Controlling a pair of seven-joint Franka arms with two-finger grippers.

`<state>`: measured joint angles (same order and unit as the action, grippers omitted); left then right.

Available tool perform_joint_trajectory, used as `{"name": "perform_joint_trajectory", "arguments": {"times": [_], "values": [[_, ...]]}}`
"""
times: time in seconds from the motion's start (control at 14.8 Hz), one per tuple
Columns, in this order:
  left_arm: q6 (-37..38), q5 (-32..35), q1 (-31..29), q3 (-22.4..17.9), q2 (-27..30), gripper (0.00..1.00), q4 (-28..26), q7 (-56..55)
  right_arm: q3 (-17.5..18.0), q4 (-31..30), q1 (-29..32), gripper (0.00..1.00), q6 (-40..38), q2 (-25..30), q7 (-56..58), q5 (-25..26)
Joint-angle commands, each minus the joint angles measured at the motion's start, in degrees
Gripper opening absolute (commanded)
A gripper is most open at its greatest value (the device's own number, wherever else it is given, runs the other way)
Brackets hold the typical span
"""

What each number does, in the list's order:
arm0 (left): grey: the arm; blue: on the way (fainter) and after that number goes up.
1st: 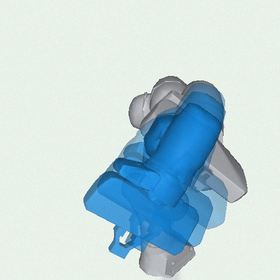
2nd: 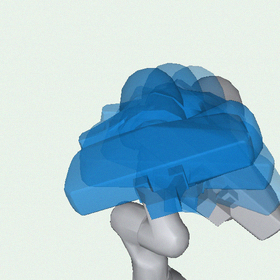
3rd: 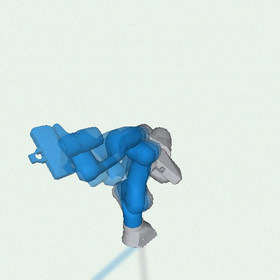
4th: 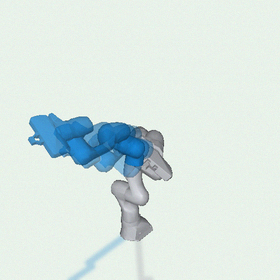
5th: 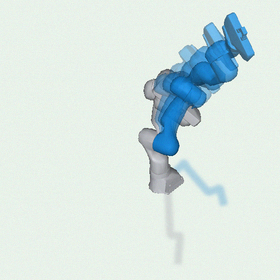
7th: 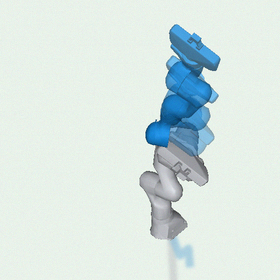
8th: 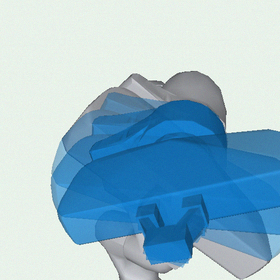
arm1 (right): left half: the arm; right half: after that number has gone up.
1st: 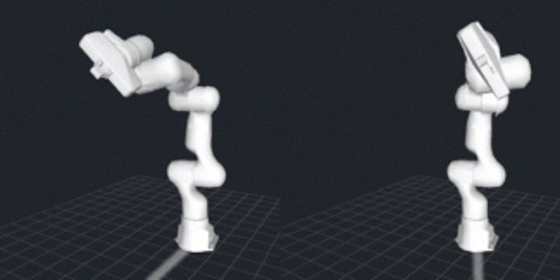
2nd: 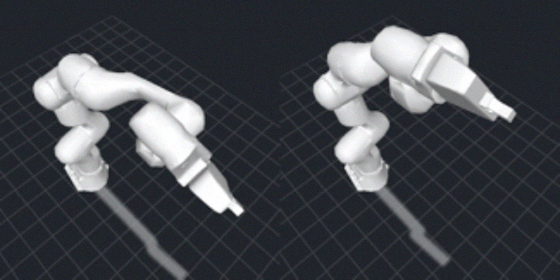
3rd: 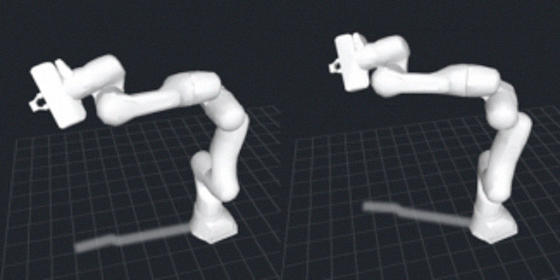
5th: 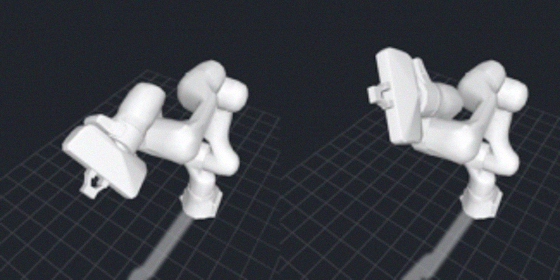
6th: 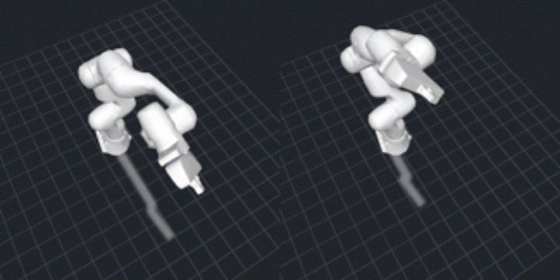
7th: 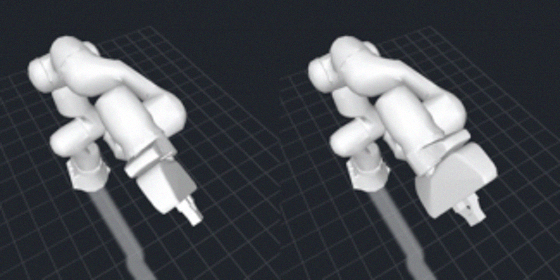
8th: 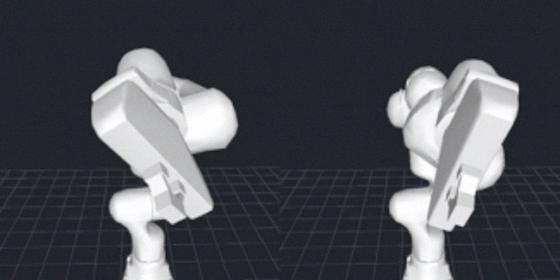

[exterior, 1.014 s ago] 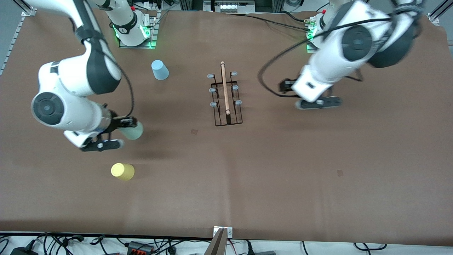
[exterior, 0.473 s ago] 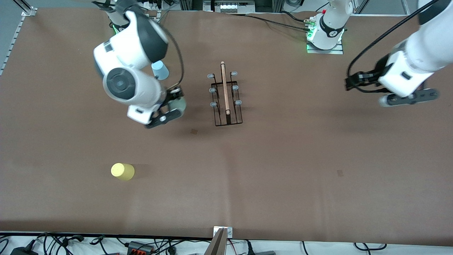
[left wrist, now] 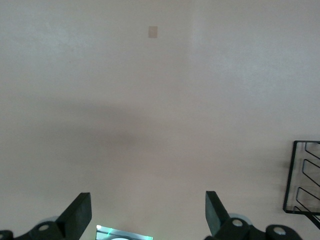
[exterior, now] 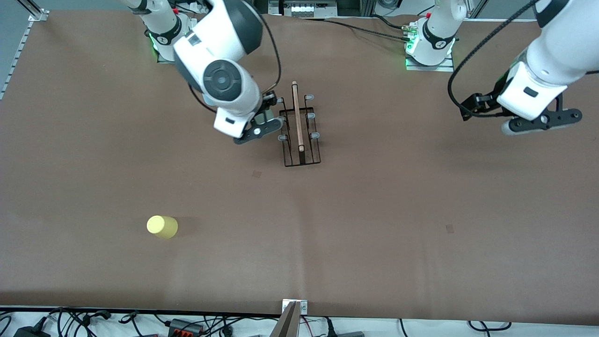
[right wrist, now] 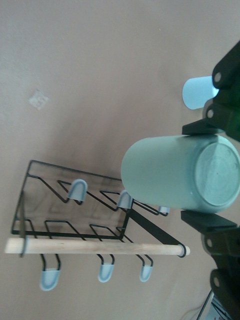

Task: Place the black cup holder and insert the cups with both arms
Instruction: 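Carry the teal cup to the holder while the left gripper withdraws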

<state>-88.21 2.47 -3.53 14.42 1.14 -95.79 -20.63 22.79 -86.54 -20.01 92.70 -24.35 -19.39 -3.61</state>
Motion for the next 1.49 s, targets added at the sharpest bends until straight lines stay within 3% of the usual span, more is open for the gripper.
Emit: {"name": "perform_joint_trajectory", "arguments": {"times": [0.0,1.42], "values": [[-3.3,-0.4,-1.1,-1.2,3.8,1.0,-4.4,4.1,0.0,-0.8,-1.7,0.24,-0.8,0.7,-1.4,-0.6],[-1.7,-2.0,-3.7,-1.6,1.9,1.0,-2.3,5.5,0.0,-4.5,-6.0,0.24,2.8,-1.1,-1.5,-0.7]]}}
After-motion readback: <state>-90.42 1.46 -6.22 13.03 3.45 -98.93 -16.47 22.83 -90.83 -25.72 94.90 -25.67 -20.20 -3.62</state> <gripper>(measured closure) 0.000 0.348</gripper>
